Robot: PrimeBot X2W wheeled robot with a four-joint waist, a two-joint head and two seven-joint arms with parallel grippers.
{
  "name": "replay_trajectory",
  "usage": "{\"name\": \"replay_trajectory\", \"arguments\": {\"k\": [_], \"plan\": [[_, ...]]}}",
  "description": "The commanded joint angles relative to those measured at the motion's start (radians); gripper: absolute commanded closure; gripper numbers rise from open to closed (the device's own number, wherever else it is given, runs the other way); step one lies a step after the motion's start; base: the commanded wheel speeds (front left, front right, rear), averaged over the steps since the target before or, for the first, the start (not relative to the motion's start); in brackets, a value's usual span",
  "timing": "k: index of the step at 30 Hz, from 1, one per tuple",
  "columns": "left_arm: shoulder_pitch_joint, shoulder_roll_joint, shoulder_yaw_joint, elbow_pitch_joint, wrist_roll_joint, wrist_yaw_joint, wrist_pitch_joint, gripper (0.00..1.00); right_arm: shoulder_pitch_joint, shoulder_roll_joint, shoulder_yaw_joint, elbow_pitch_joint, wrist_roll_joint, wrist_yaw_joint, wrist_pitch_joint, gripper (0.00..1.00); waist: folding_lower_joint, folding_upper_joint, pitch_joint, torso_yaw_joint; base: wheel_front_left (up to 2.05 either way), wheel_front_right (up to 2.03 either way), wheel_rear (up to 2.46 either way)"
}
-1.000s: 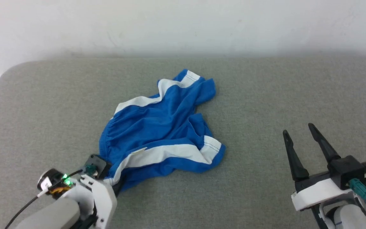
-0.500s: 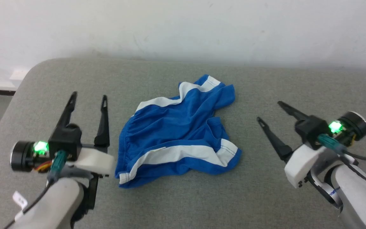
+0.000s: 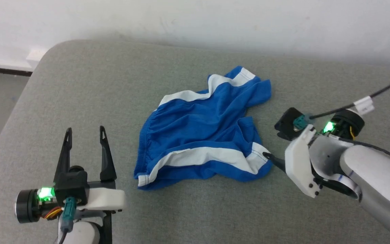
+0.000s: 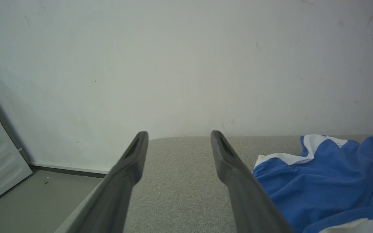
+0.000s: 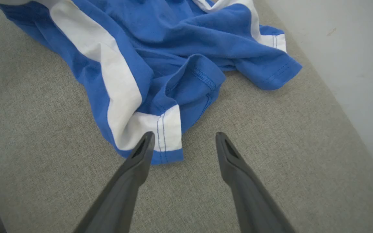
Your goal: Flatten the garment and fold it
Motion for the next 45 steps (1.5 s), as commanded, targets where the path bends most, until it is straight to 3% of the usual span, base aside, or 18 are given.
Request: {"name": "replay_trajectory", "arguments": {"k": [1,11,13,14,20,26,33,42,43,44,45], "plan": [[0.015,-0.024,0.025,0.004,0.019,-0.025,-0.005,0.00,-0.033,0.020,0.032,0.034,0.037,-0.002,0.020,0.00,-0.0001,0.0000,0.029,0.023,0.00,0.00,0.00],[0.016,-0.127,0.122,0.048,0.110,-0.148,-0.005,0.00,-0.042,0.122,0.211,0.318,0.173,-0.002,-0.008,0.00,-0.0001,0.0000,0.062,0.039,0.00,0.00,0.00],[0.017,-0.139,0.138,0.055,0.124,-0.164,-0.005,0.00,-0.047,0.127,0.227,0.336,0.184,-0.002,-0.072,0.96,-0.0001,0.0000,0.058,0.030,0.00,0.00,0.00],[0.020,-0.144,0.146,0.058,0.130,-0.171,-0.005,0.00,-0.054,0.126,0.232,0.340,0.182,-0.002,-0.114,1.00,-0.0001,0.0000,0.054,0.024,0.00,0.00,0.00],[0.047,-0.163,0.183,0.073,0.159,-0.209,-0.005,0.00,-0.054,0.083,0.163,0.306,0.218,-0.002,-0.430,1.00,-0.0001,0.0000,0.009,-0.018,0.00,0.00,0.00],[0.082,-0.171,0.204,0.080,0.183,-0.239,-0.005,0.00,0.039,-0.027,0.035,0.221,0.264,-0.002,-0.611,1.00,-0.0001,0.0000,-0.035,-0.070,0.00,0.00,0.00],[0.088,-0.182,0.213,0.079,0.205,-0.269,-0.005,0.00,0.253,-0.116,-0.082,0.252,0.230,-0.002,-0.629,1.00,-0.0001,0.0000,-0.042,-0.118,0.00,0.00,0.00],[0.087,-0.198,0.209,0.100,0.222,-0.300,-0.005,0.00,0.486,-0.046,-0.176,0.343,0.202,-0.002,-0.596,1.00,-0.0001,0.0000,-0.057,-0.142,0.00,0.00,0.00],[0.088,-0.199,0.208,0.103,0.224,-0.303,-0.005,0.00,0.495,-0.035,-0.197,0.348,0.196,-0.002,-0.610,0.71,-0.0001,0.0000,-0.062,-0.143,0.00,0.00,0.00],[0.089,-0.199,0.206,0.105,0.226,-0.307,-0.005,0.00,0.501,-0.026,-0.222,0.353,0.186,-0.002,-0.628,0.00,-0.0001,0.0000,-0.067,-0.144,0.00,0.00,0.00],[0.090,-0.199,0.204,0.107,0.228,-0.312,-0.005,0.00,0.505,-0.018,-0.254,0.357,0.175,-0.002,-0.645,0.00,-0.0001,0.0000,-0.072,-0.145,0.00,0.00,0.00]]}}
